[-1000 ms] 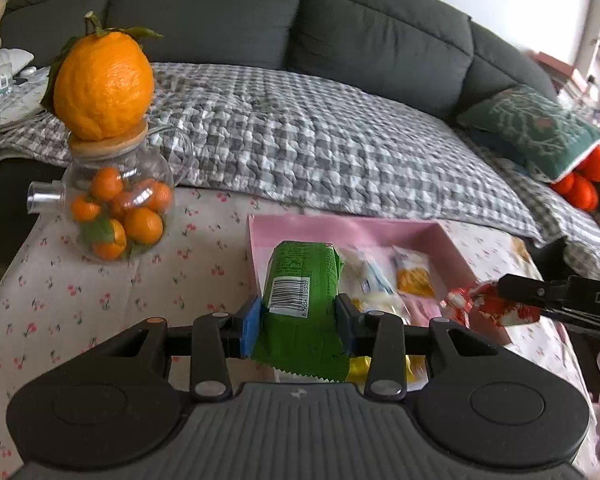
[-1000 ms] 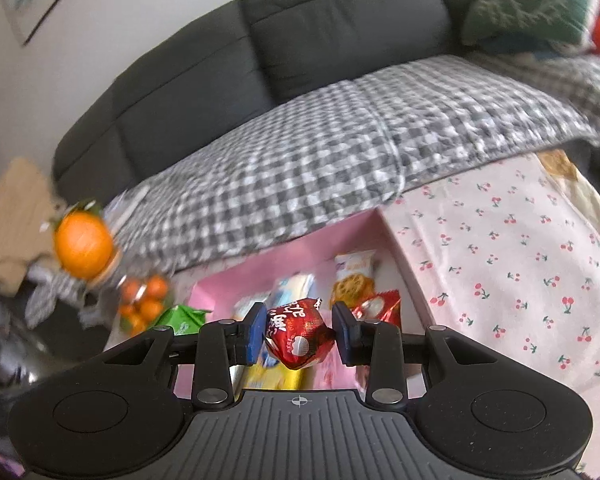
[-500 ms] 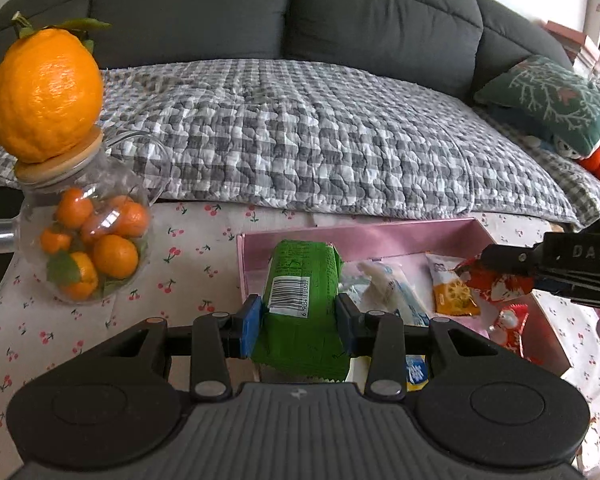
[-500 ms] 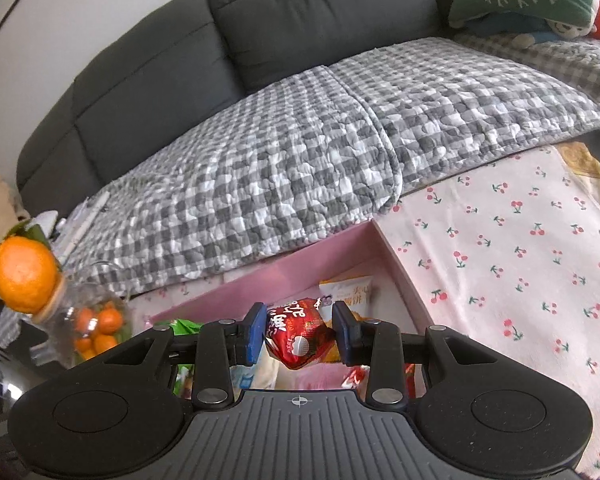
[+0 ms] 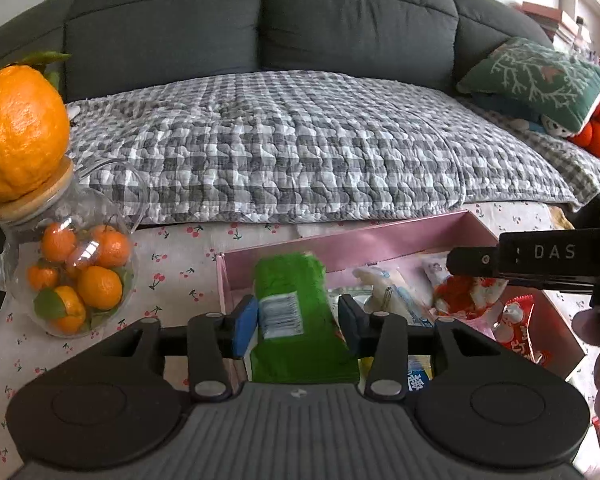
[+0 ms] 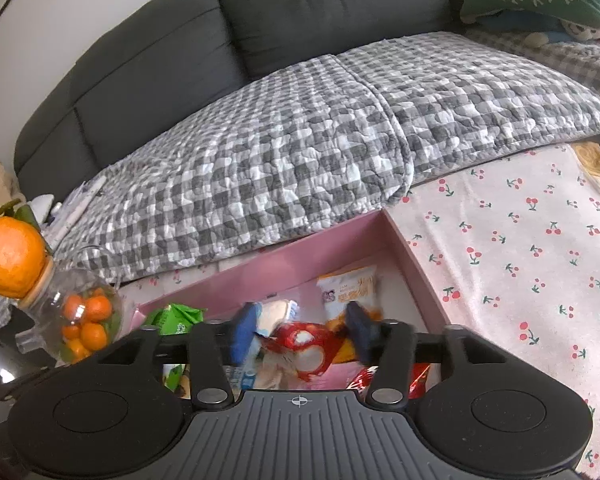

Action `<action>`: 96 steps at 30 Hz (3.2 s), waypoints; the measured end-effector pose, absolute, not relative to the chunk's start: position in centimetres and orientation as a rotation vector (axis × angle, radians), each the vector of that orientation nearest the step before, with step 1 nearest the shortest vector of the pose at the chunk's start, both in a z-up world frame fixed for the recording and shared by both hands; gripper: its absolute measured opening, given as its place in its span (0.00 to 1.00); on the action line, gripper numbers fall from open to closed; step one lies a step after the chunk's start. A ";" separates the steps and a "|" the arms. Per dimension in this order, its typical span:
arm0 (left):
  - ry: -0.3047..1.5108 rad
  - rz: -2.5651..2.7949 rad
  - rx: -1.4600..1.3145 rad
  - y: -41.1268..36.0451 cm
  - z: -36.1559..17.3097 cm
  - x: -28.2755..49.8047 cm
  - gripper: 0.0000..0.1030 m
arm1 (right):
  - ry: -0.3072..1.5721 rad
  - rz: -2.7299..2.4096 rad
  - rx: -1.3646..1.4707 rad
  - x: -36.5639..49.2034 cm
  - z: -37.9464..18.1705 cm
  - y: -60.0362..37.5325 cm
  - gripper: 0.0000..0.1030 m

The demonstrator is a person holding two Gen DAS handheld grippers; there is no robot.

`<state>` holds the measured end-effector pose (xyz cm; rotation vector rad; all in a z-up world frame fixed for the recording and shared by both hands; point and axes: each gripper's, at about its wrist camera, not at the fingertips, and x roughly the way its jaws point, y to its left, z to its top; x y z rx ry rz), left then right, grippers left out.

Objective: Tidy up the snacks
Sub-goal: 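Carry both packs into the pink box and open both grippers, then withdraw both grippers from the box toward the remaining snacks, then grasp the brown wafer biscuit with the left gripper while the right grasps a white lotus-biscuit packet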

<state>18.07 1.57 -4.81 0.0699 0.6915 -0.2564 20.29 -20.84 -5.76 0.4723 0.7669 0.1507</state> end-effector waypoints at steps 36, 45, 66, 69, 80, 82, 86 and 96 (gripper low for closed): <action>0.798 -0.269 0.077 1.5 -0.9 8.9 0.99 | 0.825 0.183 0.345 10.1 1.3 -21.3 0.86; 0.835 -0.251 0.066 2.7 -1.9 6.7 0.99 | 0.839 0.278 0.370 7.2 0.1 -22.1 0.92; 0.781 -0.392 0.136 -0.1 -4.4 3.0 0.99 | 0.897 0.198 0.233 2.2 -3.9 -29.5 0.92; 0.795 -0.390 0.133 -1.1 -5.1 2.7 0.99 | 0.927 0.154 0.244 1.9 -5.1 -30.4 0.92; 0.931 -0.334 0.014 -3.6 -7.0 3.9 0.80 | 0.994 0.023 0.395 3.0 -7.6 -33.4 0.91; 0.953 -0.334 -0.017 -3.8 -7.2 4.2 0.75 | 1.011 0.015 0.401 3.3 -7.9 -33.3 0.91; 0.965 -0.321 -0.041 -4.0 -7.4 4.4 0.61 | 1.041 -0.005 0.388 4.1 -8.5 -32.6 0.84; 0.983 -0.374 0.005 -4.9 -8.0 4.6 0.49 | 1.046 -0.013 0.257 4.4 -9.0 -30.9 0.60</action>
